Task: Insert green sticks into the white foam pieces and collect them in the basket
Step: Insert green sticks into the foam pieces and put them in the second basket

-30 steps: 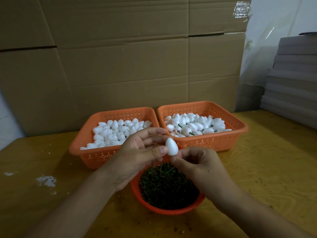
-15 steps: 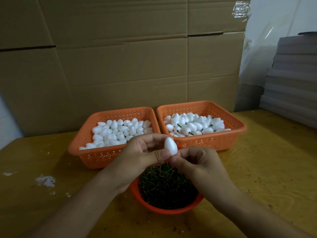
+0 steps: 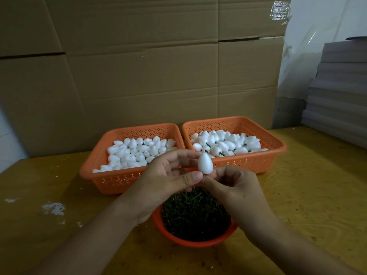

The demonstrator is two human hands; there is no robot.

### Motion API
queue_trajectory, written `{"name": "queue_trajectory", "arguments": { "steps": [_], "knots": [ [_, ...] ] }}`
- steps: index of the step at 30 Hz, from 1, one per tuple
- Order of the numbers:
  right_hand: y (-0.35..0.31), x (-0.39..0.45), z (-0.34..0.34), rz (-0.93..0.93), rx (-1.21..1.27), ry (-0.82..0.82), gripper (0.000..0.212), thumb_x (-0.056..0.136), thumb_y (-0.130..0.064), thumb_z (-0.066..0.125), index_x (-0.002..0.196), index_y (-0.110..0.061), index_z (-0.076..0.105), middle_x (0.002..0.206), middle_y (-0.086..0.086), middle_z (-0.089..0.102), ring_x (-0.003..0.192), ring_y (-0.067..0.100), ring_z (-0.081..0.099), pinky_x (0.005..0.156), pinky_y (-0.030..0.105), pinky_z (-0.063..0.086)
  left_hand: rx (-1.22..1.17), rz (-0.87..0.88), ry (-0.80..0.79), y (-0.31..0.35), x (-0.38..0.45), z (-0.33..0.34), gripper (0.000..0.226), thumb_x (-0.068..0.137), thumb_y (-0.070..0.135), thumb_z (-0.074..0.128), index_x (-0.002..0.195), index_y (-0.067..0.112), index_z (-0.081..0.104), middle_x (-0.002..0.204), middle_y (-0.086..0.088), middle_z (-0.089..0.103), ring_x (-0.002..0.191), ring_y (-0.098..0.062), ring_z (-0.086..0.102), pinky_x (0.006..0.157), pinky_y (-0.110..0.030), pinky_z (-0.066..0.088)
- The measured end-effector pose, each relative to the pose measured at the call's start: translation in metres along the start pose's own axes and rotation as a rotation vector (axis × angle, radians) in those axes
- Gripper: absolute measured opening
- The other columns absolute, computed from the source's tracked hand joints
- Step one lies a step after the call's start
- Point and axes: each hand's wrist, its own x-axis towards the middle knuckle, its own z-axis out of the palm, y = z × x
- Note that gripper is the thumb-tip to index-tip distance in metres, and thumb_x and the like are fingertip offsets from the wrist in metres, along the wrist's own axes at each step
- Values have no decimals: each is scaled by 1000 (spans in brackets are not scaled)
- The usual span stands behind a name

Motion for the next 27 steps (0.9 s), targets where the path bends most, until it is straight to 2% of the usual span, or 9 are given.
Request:
{"name": "queue_trajectory", "arguments": {
  "steps": [4,9,13,18,24,27],
  "knots": [
    [2,-1,1,16,-26,19,20,78,-31,80,78,-12,74,72,5,73,68,25,68,60,26,53,11,37,9,2,-1,3,40,76,28,82,114,31,70,117,-3,73,103,-17,71,78,-23,56],
    [5,-1,2,-19,-117,29,14,78,-30,80,78,-17,73,72,-1,72,63,10,67,58,19,53,26,60,-6,1,-2,4,39,75,24,82,112,28,71,114,-3,73,107,-18,70,82,-23,55],
    [6,0,2,-14,-125,17,18,74,-35,81,79,-20,73,72,-5,71,62,4,65,57,15,49,78,111,5,2,-2,2,34,76,21,82,108,27,71,111,-1,74,105,-17,70,82,-24,56],
    [12,3,3,-12,-222,23,9,83,-20,77,79,-25,72,77,-11,72,71,5,67,63,19,52,171,237,76,2,-1,-2,32,79,1,78,101,22,71,110,0,73,103,-15,70,81,-23,56],
    [12,2,2,-44,-235,30,11,85,-17,74,78,-25,72,76,-13,71,70,3,66,64,19,53,172,211,115,2,0,-2,31,77,10,79,102,28,72,109,3,73,98,-12,70,82,-23,56],
    [13,1,4,-63,-249,26,14,86,-18,74,75,-27,70,74,-14,70,67,3,65,60,17,50,122,118,147,3,6,0,33,80,24,78,111,32,70,107,5,74,87,-12,70,73,-23,57]
  ]
}}
